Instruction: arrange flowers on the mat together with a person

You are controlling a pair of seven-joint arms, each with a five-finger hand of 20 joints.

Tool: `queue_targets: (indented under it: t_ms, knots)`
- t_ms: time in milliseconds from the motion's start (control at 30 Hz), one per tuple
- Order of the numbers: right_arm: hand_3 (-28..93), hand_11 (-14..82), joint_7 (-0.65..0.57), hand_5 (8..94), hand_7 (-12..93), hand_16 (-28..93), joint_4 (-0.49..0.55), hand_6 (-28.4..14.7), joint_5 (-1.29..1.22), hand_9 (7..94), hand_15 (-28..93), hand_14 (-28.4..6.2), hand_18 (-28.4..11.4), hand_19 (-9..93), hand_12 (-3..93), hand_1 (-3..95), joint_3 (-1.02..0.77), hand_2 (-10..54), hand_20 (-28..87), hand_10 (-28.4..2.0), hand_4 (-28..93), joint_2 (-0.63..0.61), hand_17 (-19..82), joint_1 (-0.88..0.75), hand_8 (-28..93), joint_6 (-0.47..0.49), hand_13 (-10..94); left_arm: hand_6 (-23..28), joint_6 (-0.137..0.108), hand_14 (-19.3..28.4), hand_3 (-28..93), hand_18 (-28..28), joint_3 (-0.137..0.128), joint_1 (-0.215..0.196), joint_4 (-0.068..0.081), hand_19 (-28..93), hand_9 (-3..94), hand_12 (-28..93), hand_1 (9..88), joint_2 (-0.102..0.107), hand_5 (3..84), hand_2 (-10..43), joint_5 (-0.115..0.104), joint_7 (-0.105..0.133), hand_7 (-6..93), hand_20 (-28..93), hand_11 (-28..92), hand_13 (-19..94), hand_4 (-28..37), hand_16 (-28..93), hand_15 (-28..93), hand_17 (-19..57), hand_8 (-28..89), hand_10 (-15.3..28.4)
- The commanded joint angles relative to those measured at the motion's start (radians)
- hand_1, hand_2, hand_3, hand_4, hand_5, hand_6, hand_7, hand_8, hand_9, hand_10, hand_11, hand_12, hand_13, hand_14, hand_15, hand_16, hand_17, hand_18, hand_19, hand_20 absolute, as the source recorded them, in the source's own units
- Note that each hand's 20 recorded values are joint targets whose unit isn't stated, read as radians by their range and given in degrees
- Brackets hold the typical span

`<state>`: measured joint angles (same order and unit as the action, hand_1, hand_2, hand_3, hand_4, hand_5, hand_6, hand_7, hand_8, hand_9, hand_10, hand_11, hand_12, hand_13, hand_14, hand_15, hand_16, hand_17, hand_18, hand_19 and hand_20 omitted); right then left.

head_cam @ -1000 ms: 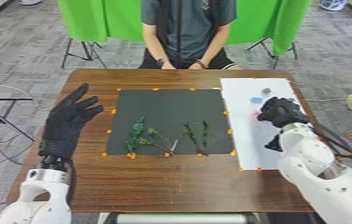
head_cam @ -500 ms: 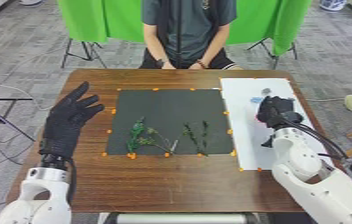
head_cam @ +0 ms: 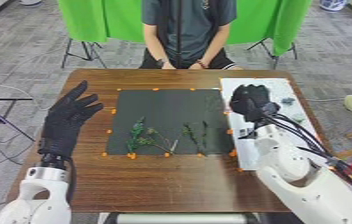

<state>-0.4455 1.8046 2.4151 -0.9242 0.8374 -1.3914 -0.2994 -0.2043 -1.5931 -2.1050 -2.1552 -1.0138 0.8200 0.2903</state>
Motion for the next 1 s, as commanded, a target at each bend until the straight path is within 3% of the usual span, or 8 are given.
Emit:
queue_targets:
  t_ms: [33,133,233,400,633,900,1000]
  knots:
    - [66,21.7,0.139,84.2,19,24,-0.011,4.4,0.014,89.8,54,-3.8,-13.6,72,39.4,56.6,0.209,-9.5,21,-4.5,-28,0.254,30,0.165,-1,0.020,81,5.8,0.020,27.4,77,26.4,0.001,0.023,0.003,52,37.6,10,22.1,-0.016,38.3,5.3,0.004,-0.031,8.8,18,22,29,-28.3,-7,48,-7.3,-8,18.4]
    - [67,21.8,0.186,84.0,19,24,-0.072,4.4,0.043,89.8,54,-3.8,-13.5,72,39.4,56.4,0.248,-9.5,21,-4.5,-28,0.347,30,0.180,-1,0.027,81,5.8,0.029,27.4,77,26.4,0.013,0.044,0.009,52,37.5,10,22.2,-0.019,38.3,5.4,0.008,-0.048,8.8,19,22,29,-28.3,-7,48,-7.3,-8,18.4]
    - [67,22.4,0.183,83.8,19,24,-0.123,4.6,0.045,89.6,55,-4.0,-13.6,72,39.3,56.0,0.310,-9.5,21,-4.8,-28,0.394,30,0.208,-1,-0.006,81,5.9,0.038,27.4,77,26.4,0.030,0.076,0.016,52,37.6,10,22.1,-0.016,38.3,5.3,0.006,-0.048,8.8,19,21,29,-28.3,-7,48,-7.3,-8,18.4]
    - [67,27.7,0.115,83.4,19,24,-0.168,5.0,-0.031,87.6,58,-4.5,-15.2,73,38.1,55.3,0.440,-9.5,22,-5.5,-28,0.397,26,0.281,-1,-0.082,78,5.8,0.061,27.5,77,26.4,0.067,0.162,0.043,52,37.6,10,22.3,-0.011,38.4,5.3,0.011,-0.064,8.7,19,22,29,-28.3,-8,48,-7.2,-8,18.4]
    - [64,36.5,0.079,82.3,20,24,-0.260,7.8,-0.053,84.3,60,-4.8,-16.0,70,33.3,55.1,0.610,-9.5,23,-6.0,-28,0.432,23,0.422,-3,-0.183,77,5.9,0.075,27.5,77,26.4,0.110,0.245,0.070,52,37.6,10,22.2,-0.007,38.4,5.3,0.012,-0.065,8.7,19,22,29,-28.3,-7,48,-7.2,-8,18.4]
    - [61,39.3,0.072,79.1,19,24,-0.279,8.8,-0.011,81.3,62,-4.9,-16.3,69,33.1,55.2,0.621,-9.5,23,-6.0,-28,0.453,21,0.450,-5,-0.036,74,5.9,0.092,27.4,77,26.5,0.127,0.288,0.087,52,37.6,10,22.4,-0.018,38.4,5.4,0.025,-0.086,8.8,19,21,29,-28.3,-7,48,-7.1,-8,18.4]
    - [59,39.5,0.089,75.8,20,23,-0.275,9.1,0.014,79.7,63,-5.1,-16.5,68,33.3,54.7,0.598,-9.5,23,-6.4,-28,0.456,20,0.432,-7,0.017,72,6.0,0.094,27.6,77,26.6,0.129,0.290,0.089,52,37.6,10,22.4,-0.018,38.5,5.5,0.025,-0.081,8.8,19,21,29,-28.3,-7,48,-7.2,-8,18.4]
